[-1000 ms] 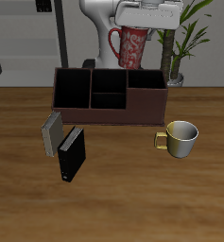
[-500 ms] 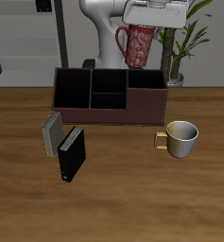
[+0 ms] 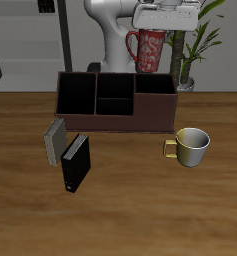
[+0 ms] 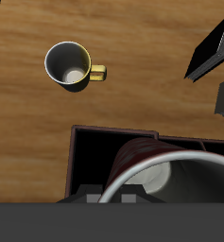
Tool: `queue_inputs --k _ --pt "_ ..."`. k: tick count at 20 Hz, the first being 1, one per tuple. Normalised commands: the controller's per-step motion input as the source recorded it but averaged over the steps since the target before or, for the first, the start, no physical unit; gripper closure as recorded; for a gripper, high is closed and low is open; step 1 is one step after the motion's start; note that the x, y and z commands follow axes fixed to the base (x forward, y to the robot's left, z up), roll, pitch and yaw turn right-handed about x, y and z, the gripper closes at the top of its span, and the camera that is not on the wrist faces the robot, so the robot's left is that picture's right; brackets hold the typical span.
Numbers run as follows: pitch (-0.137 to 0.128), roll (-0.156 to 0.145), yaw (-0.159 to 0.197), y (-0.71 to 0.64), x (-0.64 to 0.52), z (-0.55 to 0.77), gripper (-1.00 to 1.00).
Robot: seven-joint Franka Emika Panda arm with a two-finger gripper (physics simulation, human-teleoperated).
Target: Place the red mug into the back desk caddy's right compartment
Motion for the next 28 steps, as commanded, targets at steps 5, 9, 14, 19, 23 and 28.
queue_inputs --k 5,9,14,19,23,28 --pt "-0.015 0.019 0.011 0.07 -0.1 -0.05 1.0" --pt "0.02 0.019 -0.014 0.11 -0.04 -0.13 1.0" --pt "-0.009 -0.021 -0.035 -0.03 0.03 -0.01 1.0" --pt "0.013 -0.016 -0.044 0.09 0.04 -0.04 1.0" --pt "-0.009 -0.029 -0.032 0.07 -0.02 -0.01 1.0" --pt "0.012 0.015 0.022 0.11 0.04 -0.09 1.0"
